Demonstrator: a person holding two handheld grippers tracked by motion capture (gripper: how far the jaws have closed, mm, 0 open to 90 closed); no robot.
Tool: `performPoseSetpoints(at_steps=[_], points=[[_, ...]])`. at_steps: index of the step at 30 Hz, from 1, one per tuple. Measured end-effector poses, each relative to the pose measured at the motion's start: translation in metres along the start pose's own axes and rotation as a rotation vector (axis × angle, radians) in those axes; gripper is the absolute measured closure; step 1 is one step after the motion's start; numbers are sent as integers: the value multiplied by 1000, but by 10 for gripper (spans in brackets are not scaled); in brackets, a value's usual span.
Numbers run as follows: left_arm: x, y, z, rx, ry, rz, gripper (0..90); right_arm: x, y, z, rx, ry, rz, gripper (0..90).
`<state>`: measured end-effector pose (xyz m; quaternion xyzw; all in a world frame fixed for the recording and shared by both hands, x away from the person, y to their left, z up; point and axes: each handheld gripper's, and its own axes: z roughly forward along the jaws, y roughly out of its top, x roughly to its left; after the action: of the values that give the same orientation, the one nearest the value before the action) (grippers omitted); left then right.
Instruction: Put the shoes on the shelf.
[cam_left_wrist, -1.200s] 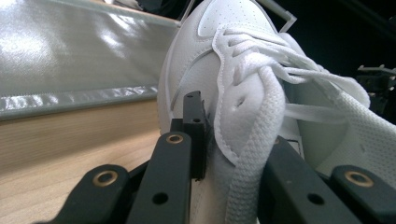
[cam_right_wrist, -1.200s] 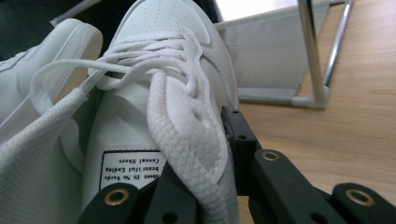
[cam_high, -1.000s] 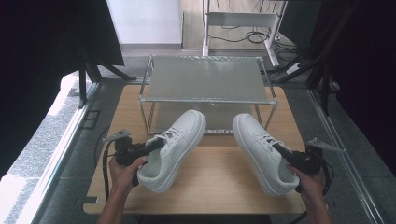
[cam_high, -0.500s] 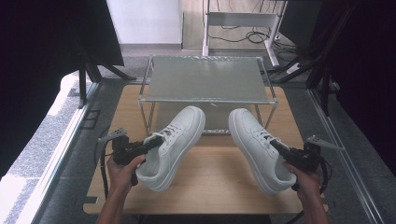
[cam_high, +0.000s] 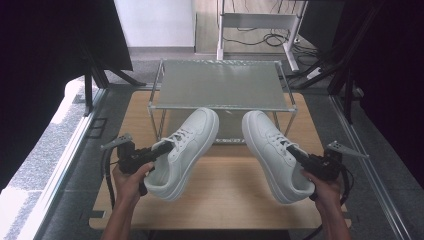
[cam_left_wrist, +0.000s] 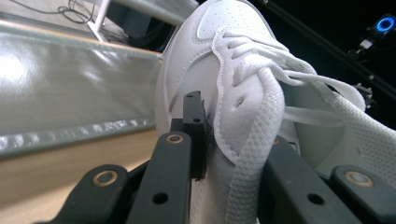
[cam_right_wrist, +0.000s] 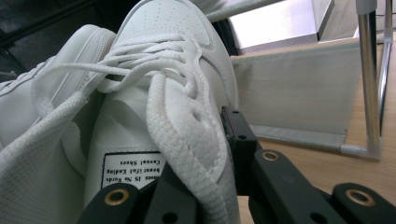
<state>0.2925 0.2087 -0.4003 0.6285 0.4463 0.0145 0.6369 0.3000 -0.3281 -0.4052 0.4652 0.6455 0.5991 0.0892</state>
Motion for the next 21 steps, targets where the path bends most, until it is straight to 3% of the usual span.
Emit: performPoseSetpoints(at_steps=[13,21], points=[[-8,23,1,-56,-59,2,818,10,19,-2,-78,30,13,849],[-11,40,8,-81,-60,13,818,15,39,-2,-123,26,1,849]])
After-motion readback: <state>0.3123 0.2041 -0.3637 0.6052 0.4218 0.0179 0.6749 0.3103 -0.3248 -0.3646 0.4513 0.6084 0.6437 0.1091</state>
